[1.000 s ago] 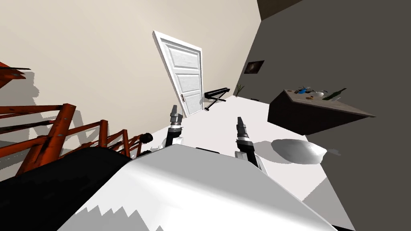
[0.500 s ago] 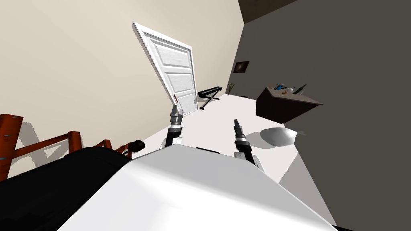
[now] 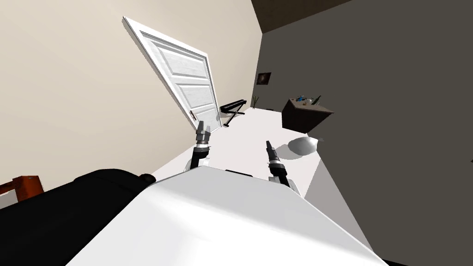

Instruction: Pull the door open

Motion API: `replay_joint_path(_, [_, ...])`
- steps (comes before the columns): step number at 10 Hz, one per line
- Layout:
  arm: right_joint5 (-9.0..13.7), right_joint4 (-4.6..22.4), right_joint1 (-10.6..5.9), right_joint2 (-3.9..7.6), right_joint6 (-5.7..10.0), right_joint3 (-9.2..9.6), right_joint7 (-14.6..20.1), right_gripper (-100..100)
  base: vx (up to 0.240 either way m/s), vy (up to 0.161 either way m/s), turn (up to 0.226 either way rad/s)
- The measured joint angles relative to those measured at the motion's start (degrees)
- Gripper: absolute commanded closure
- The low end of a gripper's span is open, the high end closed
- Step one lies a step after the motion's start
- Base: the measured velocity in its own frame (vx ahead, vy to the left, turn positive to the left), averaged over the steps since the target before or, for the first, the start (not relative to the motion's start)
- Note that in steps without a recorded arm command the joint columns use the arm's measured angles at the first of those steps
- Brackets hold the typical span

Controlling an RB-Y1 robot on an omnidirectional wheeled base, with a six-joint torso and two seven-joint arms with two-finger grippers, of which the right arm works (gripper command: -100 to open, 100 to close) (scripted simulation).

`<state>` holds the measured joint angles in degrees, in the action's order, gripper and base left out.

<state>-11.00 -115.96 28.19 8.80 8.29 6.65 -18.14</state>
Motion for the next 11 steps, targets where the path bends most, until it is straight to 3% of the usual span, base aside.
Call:
replay_joint_path(2, [-0.6,1.3,0.11,0.67,-1.28,0.40,-1.0,-100,-0.042,0.061,-0.307])
replay_joint_path(3, [-1.1,2.6,-0.77,0.64,-2.36,0.64,-1.6,-100,-0.045,0.058,-0.315])
replay_joint_path(5, [-1.7,4.6,-0.97,1.29,-3.53,0.91,-2.6,-100,-0.059,0.052,-0.306])
replay_joint_path(8, [-3.0,6.4,-0.31,1.55,-5.44,1.93,-4.4,-100,-0.059,0.044,-0.328])
replay_joint_path(11, [-4.3,9.8,-1.06,1.95,-7.67,2.62,-6.3,-100,-0.042,0.077,-0.299])
